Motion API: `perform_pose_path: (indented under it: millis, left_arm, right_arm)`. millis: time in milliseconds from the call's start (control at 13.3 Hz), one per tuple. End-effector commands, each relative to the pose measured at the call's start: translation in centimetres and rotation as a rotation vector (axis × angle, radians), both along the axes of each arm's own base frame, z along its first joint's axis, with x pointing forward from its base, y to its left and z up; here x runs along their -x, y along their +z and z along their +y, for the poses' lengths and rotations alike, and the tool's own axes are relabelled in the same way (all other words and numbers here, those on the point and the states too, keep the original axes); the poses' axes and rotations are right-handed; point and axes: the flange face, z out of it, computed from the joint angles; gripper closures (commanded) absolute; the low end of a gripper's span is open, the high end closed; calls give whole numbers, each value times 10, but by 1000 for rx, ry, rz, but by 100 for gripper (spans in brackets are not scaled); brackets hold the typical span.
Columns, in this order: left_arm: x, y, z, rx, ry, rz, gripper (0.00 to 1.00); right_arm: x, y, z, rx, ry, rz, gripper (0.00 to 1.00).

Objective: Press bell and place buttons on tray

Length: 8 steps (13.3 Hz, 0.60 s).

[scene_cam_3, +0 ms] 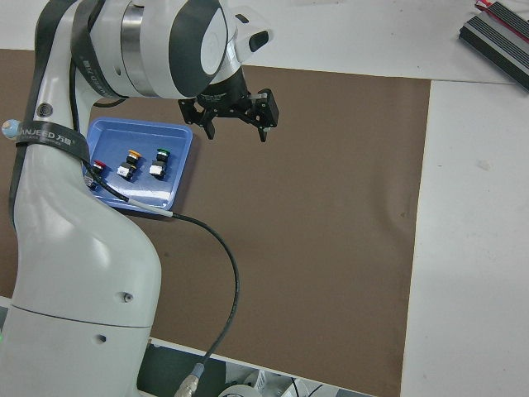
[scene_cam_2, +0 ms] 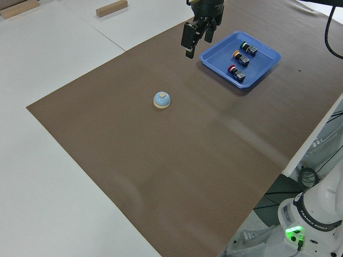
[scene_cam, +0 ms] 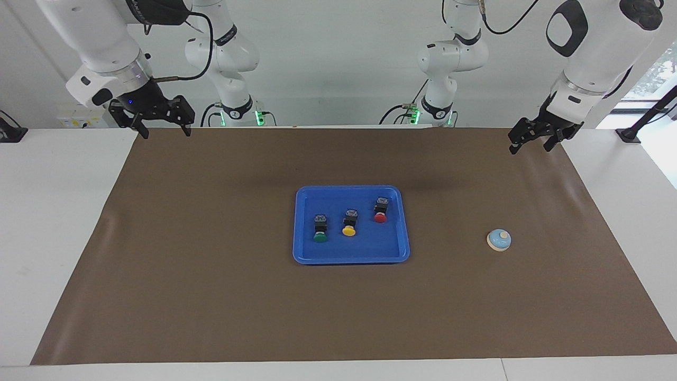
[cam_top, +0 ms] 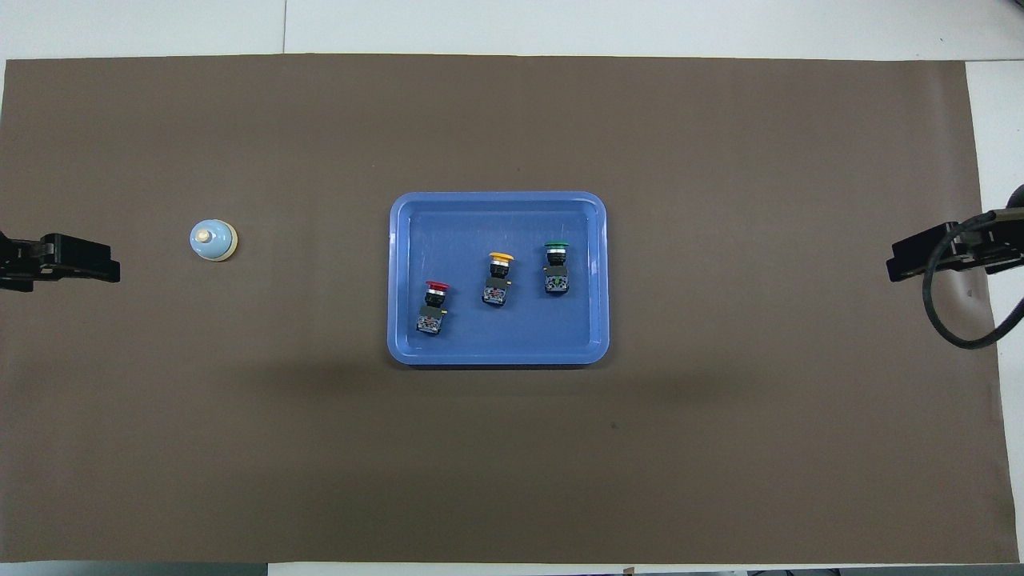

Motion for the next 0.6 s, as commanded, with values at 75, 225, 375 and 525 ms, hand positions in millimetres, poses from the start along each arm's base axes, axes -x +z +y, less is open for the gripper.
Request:
perform_pose_path:
  millis: [75,225,375,525]
  left_arm:
    - [1,5,1,11,4,1,0]
    - [1,5,1,11,4,1,0]
    - [1,5,1,11,4,1,0]
    - [1,5,1,11,4,1,0]
  right_arm:
    - [1,-19,-7,21,0,-30,0]
    - [3,-18,-9,22,-3,-32,0]
    - [3,-18,-10,22,-3,-29,0]
    - [3,-18,-10,22,-5,-30,0]
